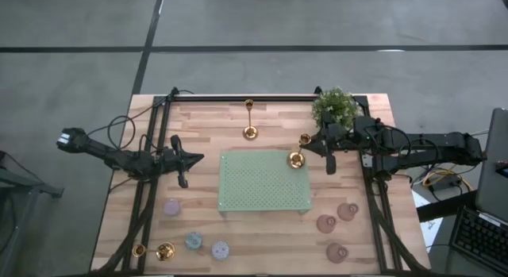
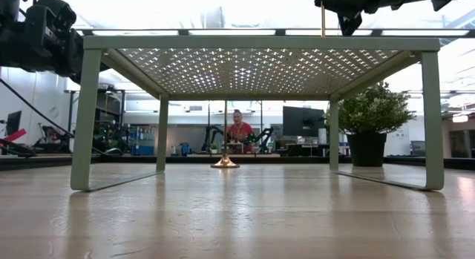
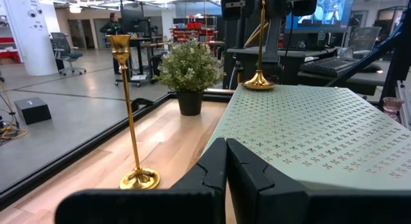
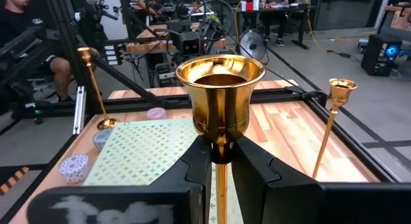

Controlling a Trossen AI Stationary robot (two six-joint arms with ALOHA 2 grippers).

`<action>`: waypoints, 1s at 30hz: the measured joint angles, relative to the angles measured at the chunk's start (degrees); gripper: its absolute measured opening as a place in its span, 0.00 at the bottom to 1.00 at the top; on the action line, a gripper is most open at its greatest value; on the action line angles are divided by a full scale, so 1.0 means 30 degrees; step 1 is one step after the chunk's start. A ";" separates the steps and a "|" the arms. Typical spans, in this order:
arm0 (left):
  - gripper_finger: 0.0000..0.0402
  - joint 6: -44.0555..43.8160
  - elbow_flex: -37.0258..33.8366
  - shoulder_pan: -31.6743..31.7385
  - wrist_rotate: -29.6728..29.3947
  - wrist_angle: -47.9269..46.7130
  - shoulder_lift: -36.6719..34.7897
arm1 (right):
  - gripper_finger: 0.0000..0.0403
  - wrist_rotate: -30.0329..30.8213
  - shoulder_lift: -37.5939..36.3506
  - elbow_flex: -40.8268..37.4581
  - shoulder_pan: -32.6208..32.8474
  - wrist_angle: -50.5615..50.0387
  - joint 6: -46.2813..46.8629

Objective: Pick & Place candle stick holders
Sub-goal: Put the top right gold candle holder on the shelf

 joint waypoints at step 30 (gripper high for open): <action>0.03 -0.0002 0.0003 0.0001 0.0003 -0.0005 0.0000 | 0.28 0.0206 0.0514 -0.0117 -0.0007 -0.0102 -0.0113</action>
